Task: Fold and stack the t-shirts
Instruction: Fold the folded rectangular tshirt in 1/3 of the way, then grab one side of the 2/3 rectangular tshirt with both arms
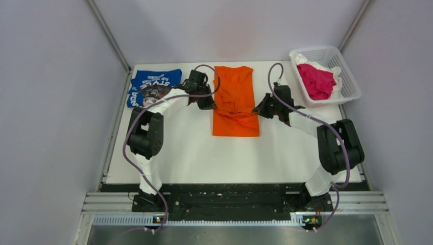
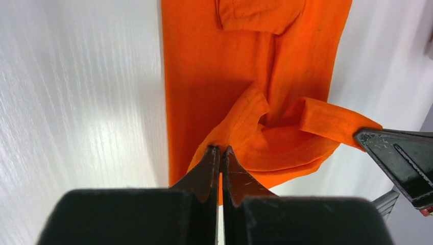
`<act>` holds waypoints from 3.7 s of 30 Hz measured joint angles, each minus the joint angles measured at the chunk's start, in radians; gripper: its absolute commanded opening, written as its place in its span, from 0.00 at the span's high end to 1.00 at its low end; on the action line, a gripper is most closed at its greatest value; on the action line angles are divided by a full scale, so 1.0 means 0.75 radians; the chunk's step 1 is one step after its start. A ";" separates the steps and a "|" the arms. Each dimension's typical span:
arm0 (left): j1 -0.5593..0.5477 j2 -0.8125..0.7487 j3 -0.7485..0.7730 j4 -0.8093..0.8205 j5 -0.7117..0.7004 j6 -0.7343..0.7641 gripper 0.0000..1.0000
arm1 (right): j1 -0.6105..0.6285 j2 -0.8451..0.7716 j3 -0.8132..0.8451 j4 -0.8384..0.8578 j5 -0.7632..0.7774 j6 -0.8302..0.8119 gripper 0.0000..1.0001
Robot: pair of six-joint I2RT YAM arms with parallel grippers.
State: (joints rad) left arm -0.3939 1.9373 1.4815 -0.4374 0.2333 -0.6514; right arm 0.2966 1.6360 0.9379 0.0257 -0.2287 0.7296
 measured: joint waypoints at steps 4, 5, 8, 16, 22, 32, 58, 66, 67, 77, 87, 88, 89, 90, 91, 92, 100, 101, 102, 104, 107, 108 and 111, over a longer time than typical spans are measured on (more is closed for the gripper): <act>0.024 0.077 0.084 -0.031 0.033 0.015 1.00 | -0.007 0.083 0.039 0.040 -0.013 -0.021 1.00; 0.029 0.089 0.095 -0.030 0.042 0.018 1.00 | -0.007 0.091 0.039 0.045 -0.012 -0.026 1.00; 0.047 0.118 0.123 -0.035 0.070 0.027 1.00 | -0.011 0.108 0.050 0.053 -0.006 -0.041 1.00; 0.072 0.168 0.181 -0.036 0.118 0.036 1.00 | -0.062 0.155 0.095 0.094 -0.009 -0.073 1.00; 0.076 0.230 0.242 -0.036 0.140 0.036 0.92 | -0.070 0.226 0.144 0.120 -0.034 -0.088 1.00; 0.111 0.355 0.409 -0.064 0.184 0.053 0.07 | -0.118 0.362 0.267 0.119 -0.043 -0.096 0.16; -0.025 -0.239 -0.475 0.075 0.110 -0.007 0.15 | -0.014 -0.137 -0.244 0.011 0.060 -0.104 0.03; -0.019 -0.161 -0.484 0.136 0.086 -0.041 0.47 | -0.002 -0.145 -0.300 -0.011 0.083 -0.038 0.08; -0.019 -0.147 -0.484 0.138 0.086 -0.043 0.49 | 0.002 -0.145 -0.301 -0.008 0.084 -0.034 0.10; -0.018 -0.088 -0.482 0.185 0.113 -0.068 1.00 | 0.033 -0.145 -0.314 0.006 0.092 -0.009 0.16; -0.017 -0.084 -0.489 0.206 0.133 -0.071 1.00 | 0.077 -0.145 -0.335 0.020 0.122 0.009 0.41; -0.017 -0.084 -0.494 0.215 0.137 -0.072 1.00 | 0.081 -0.145 -0.339 0.024 0.130 0.010 0.42; -0.017 -0.085 -0.498 0.223 0.139 -0.074 1.00 | 0.084 -0.144 -0.343 0.025 0.131 0.010 0.43; -0.017 -0.086 -0.503 0.231 0.142 -0.076 1.00 | 0.088 -0.143 -0.345 0.023 0.133 0.011 0.44; -0.017 -0.087 -0.506 0.236 0.146 -0.077 1.00 | 0.092 -0.142 -0.345 0.023 0.135 0.011 0.47; -0.017 -0.087 -0.507 0.241 0.148 -0.077 1.00 | 0.097 -0.137 -0.345 0.027 0.135 0.011 0.51; -0.017 -0.087 -0.517 0.265 0.157 -0.078 1.00 | 0.120 -0.109 -0.345 0.042 0.163 0.013 0.75; -0.017 -0.088 -0.520 0.269 0.158 -0.081 1.00 | 0.120 -0.101 -0.345 0.047 0.168 0.013 0.76; -0.017 -0.090 -0.522 0.273 0.158 -0.081 1.00 | 0.120 -0.094 -0.345 0.057 0.171 0.015 0.78; -0.018 -0.093 -0.528 0.280 0.158 -0.082 1.00 | 0.124 -0.079 -0.345 0.082 0.188 0.017 0.84; -0.018 -0.100 -0.543 0.297 0.158 -0.086 1.00 | 0.131 -0.066 -0.345 0.106 0.215 0.017 0.97; -0.018 -0.103 -0.549 0.303 0.157 -0.087 1.00 | 0.132 -0.065 -0.346 0.110 0.220 0.016 1.00; -0.019 -0.123 -0.582 0.330 0.156 -0.093 1.00 | 0.141 -0.071 -0.366 0.138 0.239 0.015 1.00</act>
State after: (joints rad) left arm -0.4080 1.8450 1.0447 -0.1902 0.3504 -0.7212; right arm 0.4023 1.5826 0.6632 0.1291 -0.0494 0.7410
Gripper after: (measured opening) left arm 0.011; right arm 0.015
